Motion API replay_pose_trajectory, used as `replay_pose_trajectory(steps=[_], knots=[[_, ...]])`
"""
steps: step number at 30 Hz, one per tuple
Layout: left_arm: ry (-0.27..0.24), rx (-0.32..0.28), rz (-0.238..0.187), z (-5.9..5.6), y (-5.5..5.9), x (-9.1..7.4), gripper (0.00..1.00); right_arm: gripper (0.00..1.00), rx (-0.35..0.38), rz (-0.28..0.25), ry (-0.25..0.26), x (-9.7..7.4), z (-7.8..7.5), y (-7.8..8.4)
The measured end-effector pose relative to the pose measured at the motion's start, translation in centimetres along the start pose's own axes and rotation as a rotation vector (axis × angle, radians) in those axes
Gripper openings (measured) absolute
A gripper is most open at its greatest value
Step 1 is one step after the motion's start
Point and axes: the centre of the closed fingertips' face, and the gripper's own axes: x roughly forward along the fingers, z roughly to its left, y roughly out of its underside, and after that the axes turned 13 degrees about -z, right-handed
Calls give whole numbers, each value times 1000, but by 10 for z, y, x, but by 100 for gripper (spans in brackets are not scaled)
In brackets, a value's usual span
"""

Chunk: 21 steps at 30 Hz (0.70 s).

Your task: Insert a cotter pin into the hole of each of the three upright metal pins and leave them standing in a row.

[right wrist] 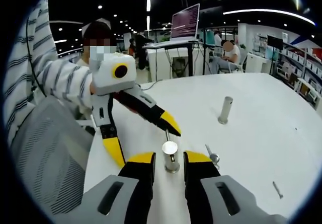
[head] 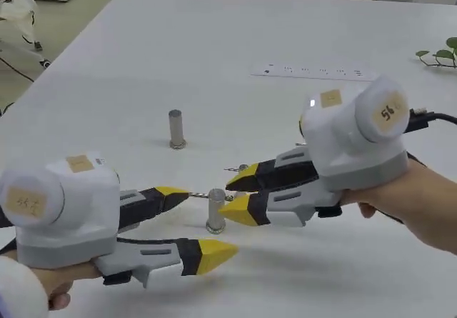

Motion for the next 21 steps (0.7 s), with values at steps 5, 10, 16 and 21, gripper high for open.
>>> replay_pose_trajectory(steps=[5, 10, 16, 21], knots=[[-26, 1, -17, 3, -7, -9, 76, 25, 3, 3, -2, 6, -1, 3], [-33, -4, -10, 2, -8, -17, 97, 26, 24, -7, -5, 12, -1, 5], [-41, -20, 4, 3, -5, -26, 99, 27, 42, -7, 1, 17, -1, 8], [-44, -18, 15, 2, -2, -31, 99, 27, 42, -2, 1, 20, -2, 12]])
